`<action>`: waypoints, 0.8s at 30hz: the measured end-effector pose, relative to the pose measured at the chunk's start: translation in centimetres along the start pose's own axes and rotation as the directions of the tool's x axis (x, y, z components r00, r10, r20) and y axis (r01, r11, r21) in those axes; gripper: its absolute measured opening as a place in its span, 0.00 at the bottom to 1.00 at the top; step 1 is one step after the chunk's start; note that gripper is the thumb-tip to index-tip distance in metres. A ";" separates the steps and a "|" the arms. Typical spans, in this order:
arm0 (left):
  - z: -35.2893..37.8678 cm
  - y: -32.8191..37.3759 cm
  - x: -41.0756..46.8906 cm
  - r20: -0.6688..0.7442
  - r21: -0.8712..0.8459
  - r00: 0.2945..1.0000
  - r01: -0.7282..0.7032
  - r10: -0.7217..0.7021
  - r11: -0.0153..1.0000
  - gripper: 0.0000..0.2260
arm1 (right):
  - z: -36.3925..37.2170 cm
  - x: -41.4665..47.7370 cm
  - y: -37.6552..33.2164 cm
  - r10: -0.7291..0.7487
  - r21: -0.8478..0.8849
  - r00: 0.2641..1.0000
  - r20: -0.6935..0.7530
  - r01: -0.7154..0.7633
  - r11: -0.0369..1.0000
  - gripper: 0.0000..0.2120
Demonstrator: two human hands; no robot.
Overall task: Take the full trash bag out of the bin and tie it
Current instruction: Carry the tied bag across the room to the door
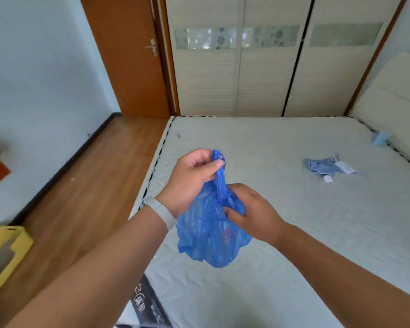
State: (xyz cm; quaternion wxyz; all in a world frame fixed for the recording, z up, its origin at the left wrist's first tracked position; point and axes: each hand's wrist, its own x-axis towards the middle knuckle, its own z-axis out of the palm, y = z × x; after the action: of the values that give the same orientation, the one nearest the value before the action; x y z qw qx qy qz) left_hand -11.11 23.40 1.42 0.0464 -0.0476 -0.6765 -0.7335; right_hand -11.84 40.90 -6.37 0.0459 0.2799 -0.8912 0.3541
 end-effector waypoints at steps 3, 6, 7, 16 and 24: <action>-4.9 0.7 -2.0 -0.121 0.018 0.993 0.001 0.001 1.000 0.01 | 3.4 2.2 -3.3 -0.089 0.037 0.993 0.081 0.086 0.996 0.23; -9.3 1.4 -4.3 -0.236 0.020 0.972 -0.017 0.021 1.000 0.01 | 6.3 4.3 -6.3 -0.181 0.080 0.971 0.157 0.170 0.982 0.21; -10.5 1.7 -5.1 -0.271 0.018 0.962 -0.018 0.022 1.000 0.02 | 7.3 4.9 -7.2 -0.212 0.096 0.961 0.180 0.197 0.976 0.20; -20.4 2.7 -11.7 -0.616 0.063 0.787 -0.004 0.042 0.998 0.01 | 16.2 10.3 -14.3 -0.503 0.302 0.793 0.344 0.413 0.859 0.19; -25.1 4.2 -15.3 -0.804 0.098 0.589 -0.004 0.081 0.995 0.03 | 22.3 14.7 -19.4 -0.687 0.484 0.597 0.414 0.495 0.722 0.21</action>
State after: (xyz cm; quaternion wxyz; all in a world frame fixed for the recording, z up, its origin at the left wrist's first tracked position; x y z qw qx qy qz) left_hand 4.48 -1.95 1.52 0.3668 0.2754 -0.6117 -0.6446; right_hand -11.23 7.91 -7.11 -0.1507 0.6582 -0.6457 0.3564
